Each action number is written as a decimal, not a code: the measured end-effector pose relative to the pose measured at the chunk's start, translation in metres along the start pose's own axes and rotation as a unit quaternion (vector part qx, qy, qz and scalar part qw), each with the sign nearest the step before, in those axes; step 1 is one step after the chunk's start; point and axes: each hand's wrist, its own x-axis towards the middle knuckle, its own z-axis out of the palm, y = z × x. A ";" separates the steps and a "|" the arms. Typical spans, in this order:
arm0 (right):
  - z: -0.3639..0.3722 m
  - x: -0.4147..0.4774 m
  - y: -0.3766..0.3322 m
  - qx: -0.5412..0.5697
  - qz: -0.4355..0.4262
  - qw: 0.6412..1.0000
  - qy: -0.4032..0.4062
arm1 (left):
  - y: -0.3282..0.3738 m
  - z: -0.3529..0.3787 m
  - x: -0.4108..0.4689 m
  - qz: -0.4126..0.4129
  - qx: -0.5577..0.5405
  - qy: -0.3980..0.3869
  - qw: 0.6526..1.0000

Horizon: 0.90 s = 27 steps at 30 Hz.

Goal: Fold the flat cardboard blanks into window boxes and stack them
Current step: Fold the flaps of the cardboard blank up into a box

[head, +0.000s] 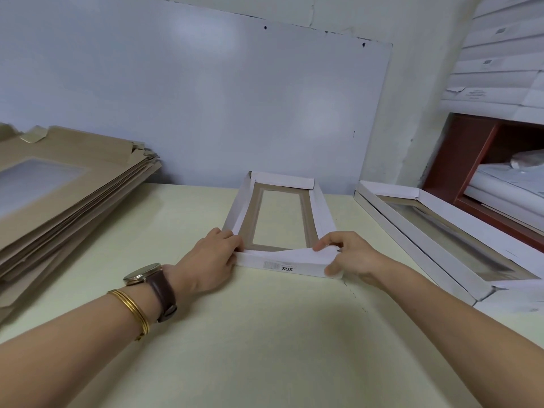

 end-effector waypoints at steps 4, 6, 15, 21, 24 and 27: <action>-0.002 -0.002 0.003 -0.040 -0.032 0.998 -0.026 | -0.002 0.000 -0.001 0.003 -0.002 -0.002 1.000; -0.004 -0.003 0.004 -0.075 -0.054 0.995 -0.041 | -0.002 0.000 -0.001 0.006 -0.001 -0.002 1.000; -0.005 -0.010 0.004 -0.219 -0.104 0.966 -0.091 | -0.004 0.001 -0.002 0.018 -0.004 0.002 1.000; 0.001 -0.017 0.002 -0.321 -0.089 0.941 -0.065 | -0.002 -0.001 -0.001 0.010 0.014 -0.017 1.000; 0.002 -0.017 0.002 -0.331 -0.093 0.937 -0.058 | 0.001 0.000 -0.001 -0.002 0.044 -0.021 0.999; 0.003 -0.016 0.004 -0.340 -0.101 0.934 -0.039 | 0.004 0.000 0.000 -0.002 0.061 -0.001 0.998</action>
